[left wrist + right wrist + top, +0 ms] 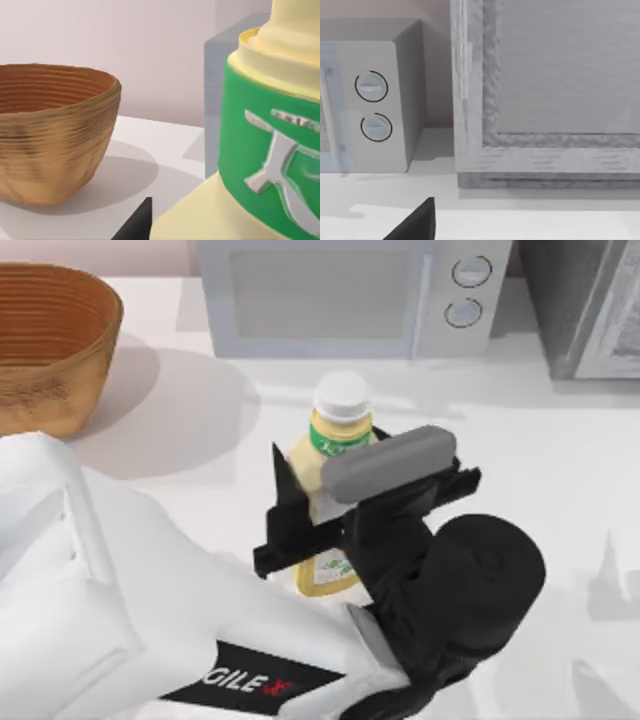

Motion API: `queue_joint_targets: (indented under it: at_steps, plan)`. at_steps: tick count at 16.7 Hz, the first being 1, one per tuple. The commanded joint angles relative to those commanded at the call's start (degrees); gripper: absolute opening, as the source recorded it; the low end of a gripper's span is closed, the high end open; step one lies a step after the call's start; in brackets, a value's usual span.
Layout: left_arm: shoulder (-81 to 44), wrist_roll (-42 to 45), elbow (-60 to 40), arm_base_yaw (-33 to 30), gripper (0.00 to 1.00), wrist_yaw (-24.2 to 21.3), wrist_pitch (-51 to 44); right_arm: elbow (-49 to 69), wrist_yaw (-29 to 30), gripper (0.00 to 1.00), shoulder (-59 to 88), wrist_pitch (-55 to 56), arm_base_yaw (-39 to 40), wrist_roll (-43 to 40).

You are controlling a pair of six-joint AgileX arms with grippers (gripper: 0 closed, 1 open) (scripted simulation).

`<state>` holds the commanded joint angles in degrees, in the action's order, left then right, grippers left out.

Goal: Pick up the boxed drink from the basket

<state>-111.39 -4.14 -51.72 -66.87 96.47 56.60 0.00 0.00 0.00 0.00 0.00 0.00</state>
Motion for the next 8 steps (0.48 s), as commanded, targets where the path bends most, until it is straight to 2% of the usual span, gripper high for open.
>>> queue_joint_targets:
  at_steps: [4,8]
  plan:
    - [0.81,-1.05,7.54,2.85,0.00,4.19,4.47,0.00,0.00,1.00,0.00,0.00,0.00,0.00]
    - [0.82,-1.13,7.99,3.05,0.00,4.54,4.84,0.00,0.00,1.00,0.00,0.00,0.00,0.00]
